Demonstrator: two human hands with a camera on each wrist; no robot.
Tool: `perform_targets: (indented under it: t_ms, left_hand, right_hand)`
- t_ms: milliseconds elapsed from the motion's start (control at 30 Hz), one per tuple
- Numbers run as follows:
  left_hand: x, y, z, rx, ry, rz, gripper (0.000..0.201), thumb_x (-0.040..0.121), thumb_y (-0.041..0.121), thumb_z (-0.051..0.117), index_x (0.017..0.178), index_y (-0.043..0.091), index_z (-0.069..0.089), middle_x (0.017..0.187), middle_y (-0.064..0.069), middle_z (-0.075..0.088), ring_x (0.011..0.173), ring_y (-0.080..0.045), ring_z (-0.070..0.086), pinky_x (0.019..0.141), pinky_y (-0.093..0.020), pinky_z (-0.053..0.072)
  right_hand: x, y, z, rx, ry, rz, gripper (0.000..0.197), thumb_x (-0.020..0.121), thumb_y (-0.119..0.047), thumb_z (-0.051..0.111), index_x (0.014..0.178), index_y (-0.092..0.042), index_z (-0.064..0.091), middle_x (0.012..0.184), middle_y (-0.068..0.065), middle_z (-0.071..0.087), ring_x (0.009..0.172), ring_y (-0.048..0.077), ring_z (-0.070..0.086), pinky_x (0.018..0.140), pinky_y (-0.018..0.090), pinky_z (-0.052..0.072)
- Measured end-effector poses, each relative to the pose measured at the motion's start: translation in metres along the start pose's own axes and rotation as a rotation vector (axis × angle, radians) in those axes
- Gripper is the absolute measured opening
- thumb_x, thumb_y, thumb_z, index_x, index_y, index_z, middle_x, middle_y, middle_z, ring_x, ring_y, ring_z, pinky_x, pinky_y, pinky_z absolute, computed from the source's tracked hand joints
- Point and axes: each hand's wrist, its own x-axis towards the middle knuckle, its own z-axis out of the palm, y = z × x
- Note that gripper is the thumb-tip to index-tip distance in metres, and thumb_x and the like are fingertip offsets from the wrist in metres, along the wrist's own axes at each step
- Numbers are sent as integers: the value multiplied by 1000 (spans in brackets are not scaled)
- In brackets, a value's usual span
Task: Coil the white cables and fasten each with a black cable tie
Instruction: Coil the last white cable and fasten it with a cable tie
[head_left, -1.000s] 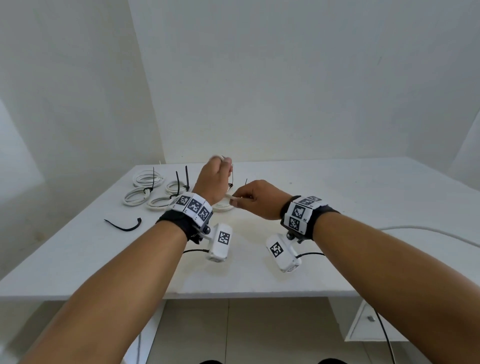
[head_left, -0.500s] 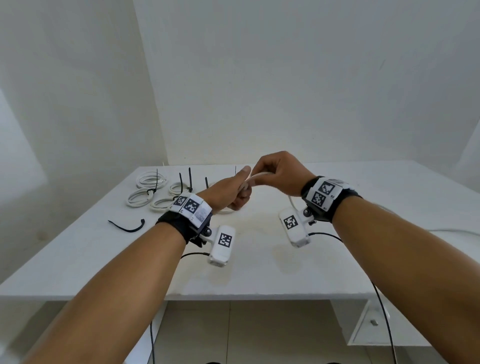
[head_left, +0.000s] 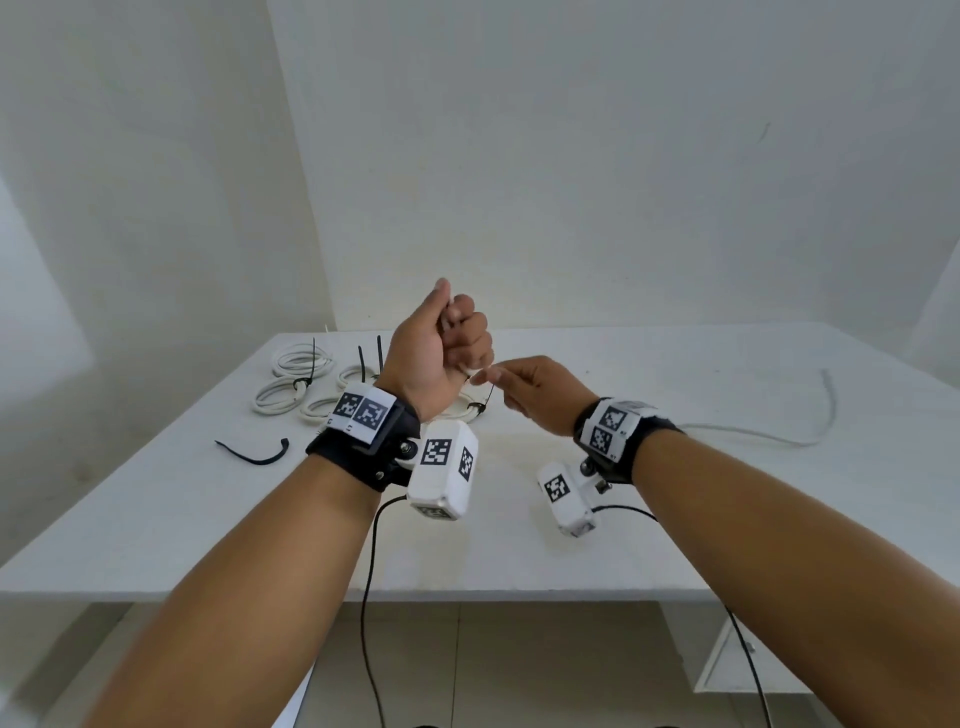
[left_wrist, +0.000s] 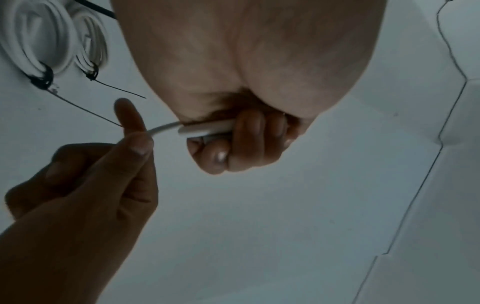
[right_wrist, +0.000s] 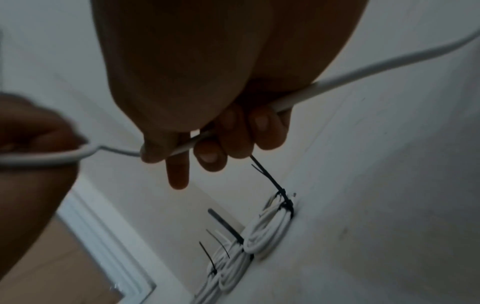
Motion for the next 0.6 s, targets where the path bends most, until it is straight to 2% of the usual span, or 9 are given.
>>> perform_targets:
  t_ms: [67,100,167,233,333,400,467,533,600]
  left_hand:
    - [8,-5,-5,44,70,37,43,104,37,28,67,17,37,48,7,26,42,-9,21,53,-28,17]
    - [11,-9,-8,96,121,58,42,106,34,27,69,17,36,49,7,27,42,-9,22,54,-28,16]
    - [15,-18,-13,252,214,90,39,107,28,27,71,16,35,49,7,29,42,-9,25,52,-25,19]
    - [18,-26,-16,417,267,99,36,106,25,27,71,16,35,50,7,30,43,-10,27,48,-22,26]
    - [18,-33,-19,718,299,95,37,104,29,28,70,16,35,54,4,32,50,-14,30,54,-27,30]
    - [15,-36,-23,1009,284,66,43,104,36,30,67,16,37,55,5,38,53,-16,36,60,-30,34]
    - [12,-37,-25,1194,239,-35,45,104,41,31,69,16,44,62,4,49,60,-17,46,65,-31,38]
    - [12,-37,-29,1340,167,-154,45,104,41,30,71,17,47,71,-2,54,69,-22,50,70,-34,38]
    - [10,-36,-29,1400,80,-282,51,104,41,24,66,16,48,71,-8,58,70,-26,54,72,-36,40]
  right_hand:
    - [-2,0,6,-122,-59,5,31,104,-37,45,106,-26,74,56,-10,44,42,3,38,50,14,33]
    - [-3,-1,8,-178,-86,-7,32,104,-36,45,108,-22,73,58,-9,47,43,2,40,50,14,35]
    - [-5,-4,10,-254,-134,-46,33,103,-35,47,100,-12,69,60,-4,50,47,4,40,53,19,36]
    - [-7,-6,9,-302,-164,-50,27,102,-31,49,89,-13,64,58,-6,47,46,4,39,52,18,33]
    - [-10,-9,7,-378,-216,-67,24,102,-27,51,95,-12,68,60,-10,50,47,3,43,51,14,33]
    - [-13,-12,4,-415,-240,-106,21,100,-25,54,106,-16,72,68,-13,58,53,-2,50,54,10,36]
    - [-15,-14,-2,-410,-226,-133,19,98,-24,58,104,-15,73,74,-9,64,59,-2,53,59,12,39]
    - [-16,-16,-14,-388,-187,-145,14,95,-22,64,99,-15,74,69,-15,60,59,-4,53,58,10,37]
    - [-14,-17,-24,-358,-137,-140,7,90,-21,70,93,-17,75,63,-16,57,56,-2,51,56,11,36]
